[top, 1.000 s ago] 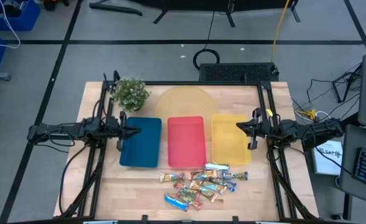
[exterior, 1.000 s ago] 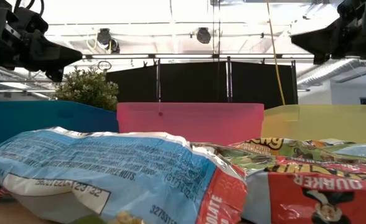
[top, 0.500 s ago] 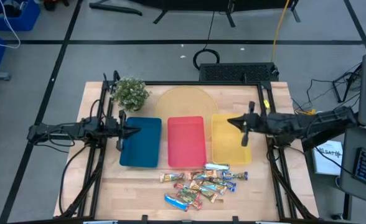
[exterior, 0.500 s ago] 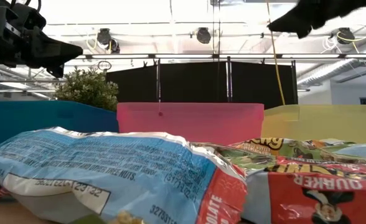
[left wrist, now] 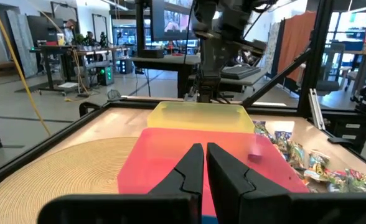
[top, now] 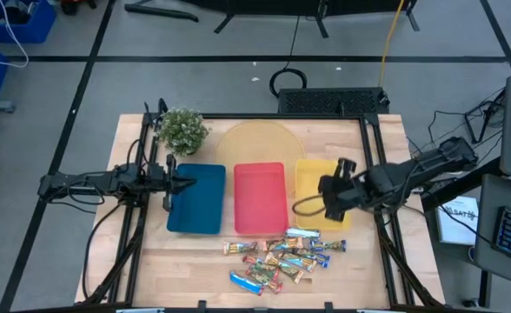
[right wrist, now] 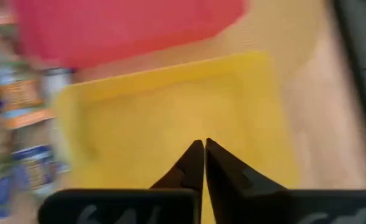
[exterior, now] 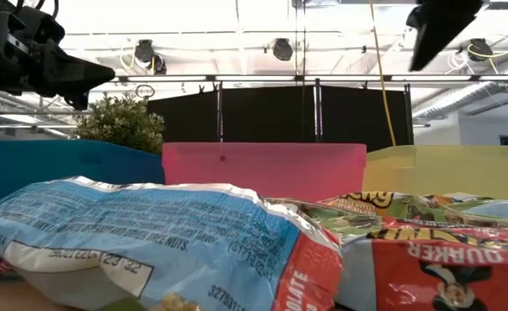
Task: Pick and place Granola Bars by type
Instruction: Put the blue granola bar into the red bin
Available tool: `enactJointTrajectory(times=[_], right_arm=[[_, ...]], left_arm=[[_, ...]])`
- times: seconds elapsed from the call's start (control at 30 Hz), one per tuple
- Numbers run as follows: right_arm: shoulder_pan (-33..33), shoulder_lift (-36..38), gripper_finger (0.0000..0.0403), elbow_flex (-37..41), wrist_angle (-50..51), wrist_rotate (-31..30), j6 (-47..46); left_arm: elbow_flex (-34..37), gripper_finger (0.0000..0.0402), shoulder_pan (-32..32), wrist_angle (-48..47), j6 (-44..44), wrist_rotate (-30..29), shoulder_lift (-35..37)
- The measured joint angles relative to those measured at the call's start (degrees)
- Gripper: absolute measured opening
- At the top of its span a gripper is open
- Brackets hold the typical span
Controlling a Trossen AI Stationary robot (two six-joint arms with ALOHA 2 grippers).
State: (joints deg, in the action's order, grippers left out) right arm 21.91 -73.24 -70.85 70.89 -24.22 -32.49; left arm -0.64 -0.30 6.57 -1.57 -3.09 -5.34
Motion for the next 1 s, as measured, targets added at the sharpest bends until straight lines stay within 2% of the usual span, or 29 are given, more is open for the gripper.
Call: enactJointTrajectory(times=[0.13, 0.3, 0.47, 0.63, 1.0], right_arm=[[3.31, -2.26, 0.0059, 0.2, 0.04, 3.13, -4.07], [8.64, -5.71, 0.0136, 0.22, -0.73, 3.86, -4.32], [12.7, -9.54, 0.0186, 0.22, -2.32, 9.28, -6.0], [16.0, -13.71, 0.02, 0.22, -5.02, 9.61, -11.45], [20.05, -20.09, 0.0193, 0.26, -7.39, 14.04, -14.88]], left_arm=[[0.0, 0.0026, 0.0, 0.15, 0.6, -1.93, 0.0], [0.0, 0.0026, 0.0, 0.13, -0.06, -6.08, 0.0], [0.0, 0.0026, 0.0, 0.13, -1.49, -7.08, 0.0], [0.0, 0.0026, 0.0, 0.13, -3.49, -7.13, 0.0], [0.0, 0.0026, 0.0, 0.53, -3.01, -7.52, 0.0]])
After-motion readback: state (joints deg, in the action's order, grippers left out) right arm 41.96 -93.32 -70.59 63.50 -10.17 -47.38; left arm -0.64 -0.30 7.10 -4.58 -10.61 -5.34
